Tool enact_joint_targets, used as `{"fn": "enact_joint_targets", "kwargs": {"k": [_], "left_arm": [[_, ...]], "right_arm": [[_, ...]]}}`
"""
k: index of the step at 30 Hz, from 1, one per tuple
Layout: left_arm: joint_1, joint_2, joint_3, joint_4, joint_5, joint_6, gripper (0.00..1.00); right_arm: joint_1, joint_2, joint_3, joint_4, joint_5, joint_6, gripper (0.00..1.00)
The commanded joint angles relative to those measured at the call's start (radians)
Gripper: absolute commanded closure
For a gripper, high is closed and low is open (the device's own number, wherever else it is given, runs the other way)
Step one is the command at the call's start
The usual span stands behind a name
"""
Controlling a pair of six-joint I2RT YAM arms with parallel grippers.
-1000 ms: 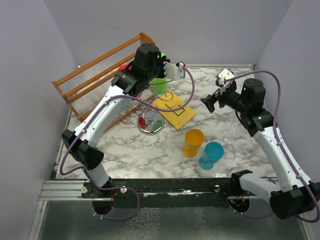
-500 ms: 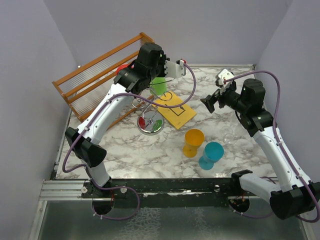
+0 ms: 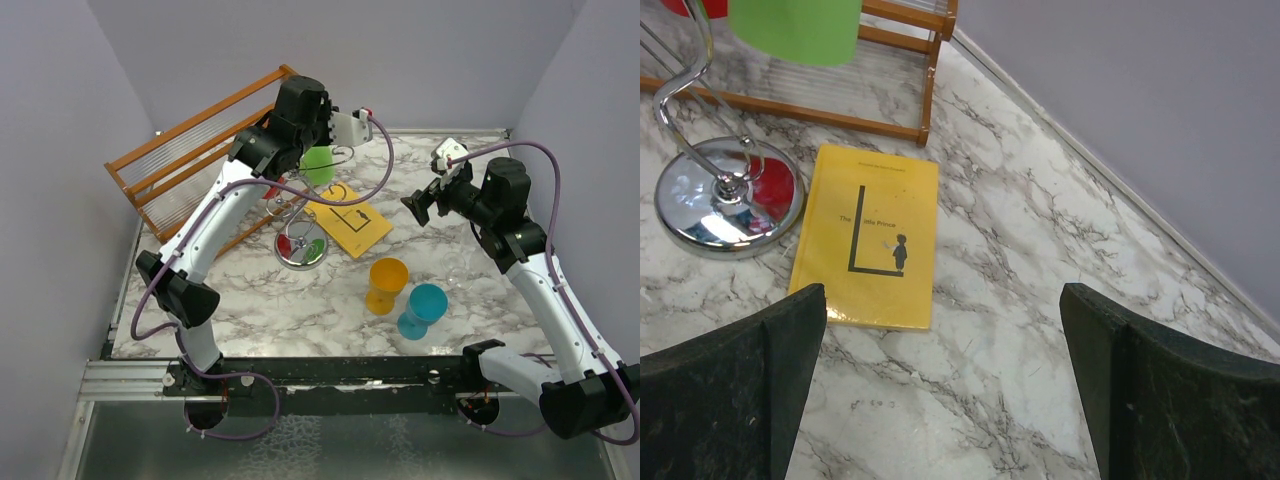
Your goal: Place the wine glass upside down on the wine glass rack
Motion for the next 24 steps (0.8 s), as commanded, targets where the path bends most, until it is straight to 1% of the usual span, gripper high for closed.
{"fn": "enact_joint_targets", "kwargs": {"k": [1, 10, 24], "left_arm": [[0.008, 0.025, 0.074, -0.073, -0.021, -0.038, 1.00], [0.011, 0.032, 0.086, -0.136, -0.057, -0.056, 1.00], [0.017, 0.014, 0.065, -0.168, -0.046, -0.069, 1.00]], "right_arm": [[0.002, -0.018, -0.010, 0.031, -0.023, -0.012, 0.00], [0.002, -0.016, -0.010, 0.031, -0.025, -0.013, 0.00], [0.002, -0.014, -0.015, 0.034, -0.022, -0.013, 0.00]]}}
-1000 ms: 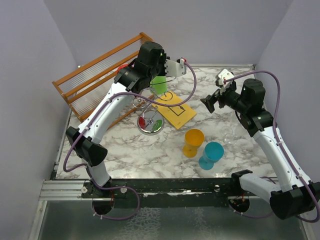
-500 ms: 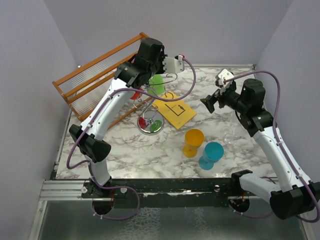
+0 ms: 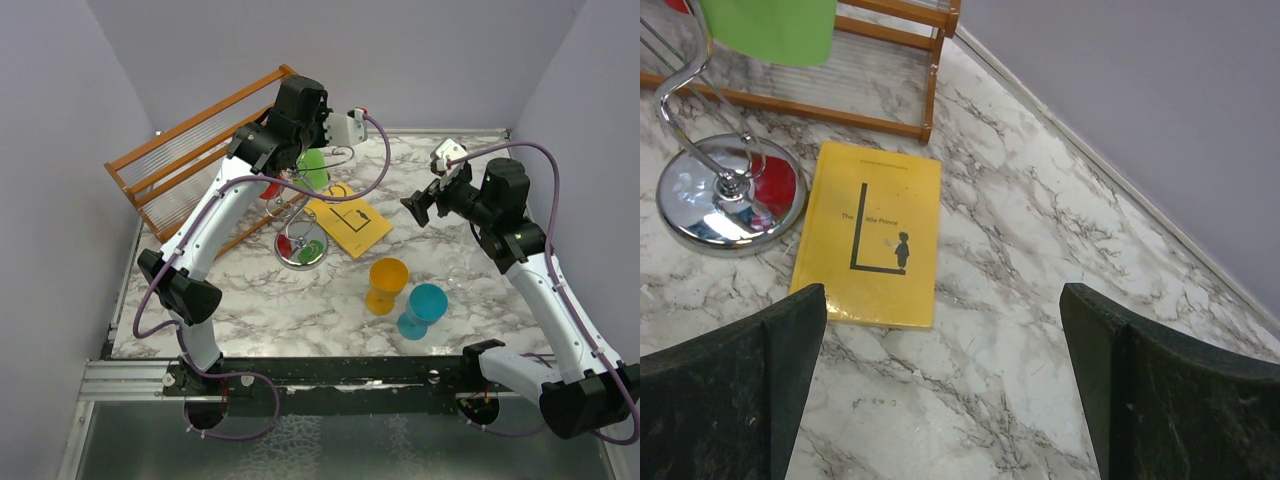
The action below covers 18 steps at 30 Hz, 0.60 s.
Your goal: Place the wine glass upside down on the wine glass rack
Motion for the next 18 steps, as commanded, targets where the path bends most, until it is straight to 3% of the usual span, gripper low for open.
{"fn": "enact_joint_targets", "kwargs": {"k": [1, 18], "left_arm": [[0.003, -0.017, 0.005, -0.053, -0.018, -0.012, 1.00], [0.050, -0.050, 0.004, -0.105, 0.159, 0.085, 1.00]], "right_arm": [[0.002, -0.015, -0.011, 0.034, -0.019, -0.013, 0.00], [0.001, -0.016, -0.015, 0.035, -0.027, -0.013, 0.00]]}}
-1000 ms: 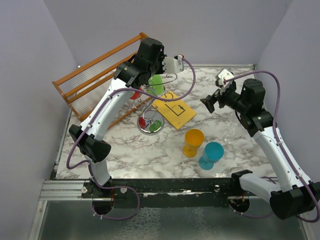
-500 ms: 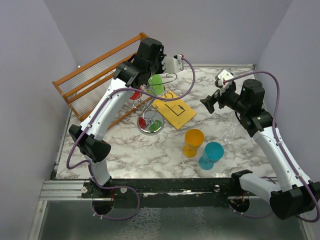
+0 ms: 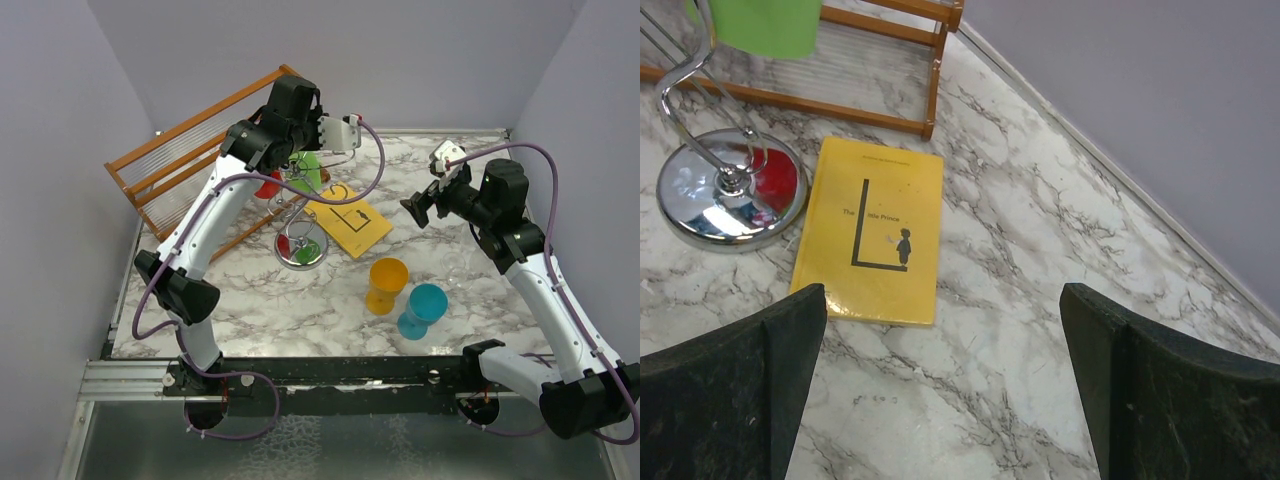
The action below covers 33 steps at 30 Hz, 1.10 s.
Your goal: Place the wine glass upside down on the wine glass rack
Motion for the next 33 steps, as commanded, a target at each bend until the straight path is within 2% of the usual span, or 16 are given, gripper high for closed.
{"fn": "enact_joint_targets", "kwargs": {"k": [1, 14, 24, 33], "left_arm": [[0.025, -0.044, 0.005, -0.069, 0.098, 0.024, 1.00], [0.079, -0.073, -0.031, -0.075, 0.217, 0.072, 1.00], [0.083, -0.091, -0.079, -0.079, 0.242, 0.081, 1.00], [0.083, -0.128, -0.126, -0.056, 0.232, 0.082, 0.92]], "right_arm": [[0.002, -0.015, -0.004, 0.035, -0.025, -0.006, 0.00], [0.002, -0.013, -0.005, 0.033, -0.029, -0.006, 0.00], [0.002, -0.008, -0.004, 0.032, -0.035, -0.006, 0.00], [0.002, -0.006, -0.002, 0.030, -0.035, -0.003, 0.00]]}}
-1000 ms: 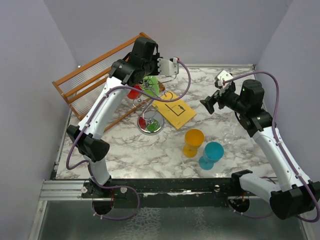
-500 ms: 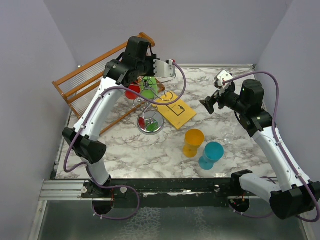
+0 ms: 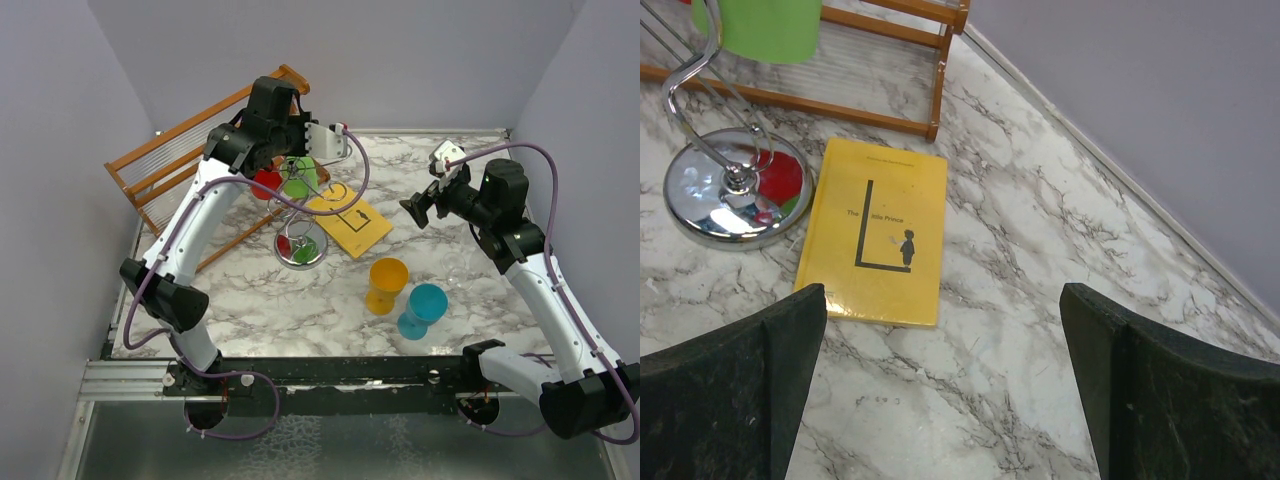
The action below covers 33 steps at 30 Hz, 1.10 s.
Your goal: Place the wine glass upside down on the wine glass rack
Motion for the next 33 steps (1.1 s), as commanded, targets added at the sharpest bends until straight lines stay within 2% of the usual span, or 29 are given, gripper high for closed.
{"fn": "enact_joint_targets", "kwargs": {"k": [1, 15, 25, 28, 33], "left_arm": [[0.004, -0.058, -0.027, -0.051, 0.031, -0.008, 0.91], [0.004, -0.104, -0.094, 0.008, 0.011, 0.011, 0.74], [0.004, -0.125, -0.107, 0.010, 0.014, 0.017, 0.56], [0.004, -0.128, -0.105, -0.006, 0.011, 0.023, 0.47], [0.004, -0.135, -0.101, -0.029, -0.001, 0.031, 0.40]], "right_arm": [[0.002, -0.005, -0.003, 0.030, -0.023, -0.003, 0.00], [0.002, 0.004, 0.000, 0.028, -0.021, -0.006, 0.00], [0.002, 0.002, -0.004, 0.031, -0.024, -0.006, 0.00], [0.002, 0.002, -0.004, 0.029, -0.026, -0.008, 0.00], [0.002, 0.002, -0.003, 0.029, -0.026, -0.008, 0.00]]}}
